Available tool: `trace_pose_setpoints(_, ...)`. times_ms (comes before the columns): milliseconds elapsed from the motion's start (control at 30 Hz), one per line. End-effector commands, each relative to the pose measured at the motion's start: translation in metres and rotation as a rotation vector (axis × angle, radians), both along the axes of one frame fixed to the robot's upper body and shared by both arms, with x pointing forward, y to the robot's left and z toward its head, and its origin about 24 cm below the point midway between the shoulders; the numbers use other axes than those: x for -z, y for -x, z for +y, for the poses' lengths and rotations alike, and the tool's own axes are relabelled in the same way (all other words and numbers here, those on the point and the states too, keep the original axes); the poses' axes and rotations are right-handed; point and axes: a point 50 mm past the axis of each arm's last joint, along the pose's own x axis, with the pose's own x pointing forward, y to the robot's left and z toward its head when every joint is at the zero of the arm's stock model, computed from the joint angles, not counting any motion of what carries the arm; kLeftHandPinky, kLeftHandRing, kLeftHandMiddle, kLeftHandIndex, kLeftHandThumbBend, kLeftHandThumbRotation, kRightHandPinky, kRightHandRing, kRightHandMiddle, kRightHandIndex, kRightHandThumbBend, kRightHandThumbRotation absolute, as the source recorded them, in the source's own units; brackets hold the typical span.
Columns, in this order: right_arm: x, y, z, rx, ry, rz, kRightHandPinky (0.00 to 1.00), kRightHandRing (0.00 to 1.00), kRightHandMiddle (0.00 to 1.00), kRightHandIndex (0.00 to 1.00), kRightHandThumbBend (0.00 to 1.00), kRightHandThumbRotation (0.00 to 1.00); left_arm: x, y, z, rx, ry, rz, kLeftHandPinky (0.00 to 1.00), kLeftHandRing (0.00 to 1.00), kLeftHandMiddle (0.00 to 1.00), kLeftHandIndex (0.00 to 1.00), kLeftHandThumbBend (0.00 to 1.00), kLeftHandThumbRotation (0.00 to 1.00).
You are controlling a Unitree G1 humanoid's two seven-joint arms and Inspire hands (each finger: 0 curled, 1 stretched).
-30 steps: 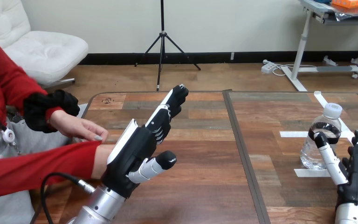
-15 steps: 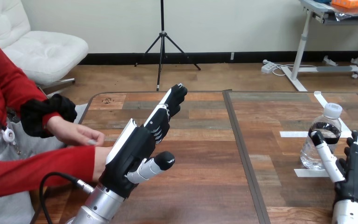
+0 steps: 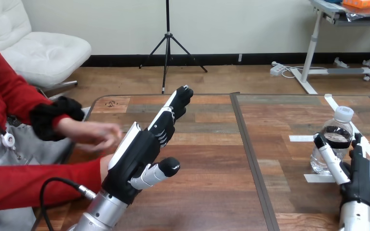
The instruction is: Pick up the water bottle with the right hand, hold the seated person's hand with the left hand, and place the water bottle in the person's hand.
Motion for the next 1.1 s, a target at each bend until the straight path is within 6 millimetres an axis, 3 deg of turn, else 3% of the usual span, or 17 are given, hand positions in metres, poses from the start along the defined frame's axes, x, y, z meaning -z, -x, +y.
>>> trace_pose_setpoints(0,-0.029,-0.029,-0.003,-0.025,0.007,-0.087,0.92,0.98,1.0,1.0,1.0,0.72,-0.017,-0.012,0.0,0.005,0.021,-0.074,1.0,1.0,1.0,1.0,1.0,0.85)
trace_pose_setpoints(300,-0.03,-0.032,-0.002,-0.03,-0.002,-0.072,0.91,0.99,1.0,1.0,1.0,0.7,-0.018,-0.012,0.001,0.002,0.024,-0.08,1.0,1.0,1.0,1.0,1.0,0.84)
trace_pose_setpoints(500,-0.031,-0.034,-0.002,-0.031,-0.015,-0.067,0.81,0.91,0.99,1.0,1.0,0.7,-0.018,-0.011,0.003,-0.006,0.023,-0.087,1.0,1.0,1.0,1.0,1.0,0.83)
trace_pose_setpoints(1067,-0.033,-0.039,-0.001,-0.053,-0.035,-0.057,0.93,0.98,1.0,1.0,1.0,0.65,-0.019,-0.01,0.007,-0.018,0.023,-0.099,0.99,1.0,1.0,1.0,1.0,0.83)
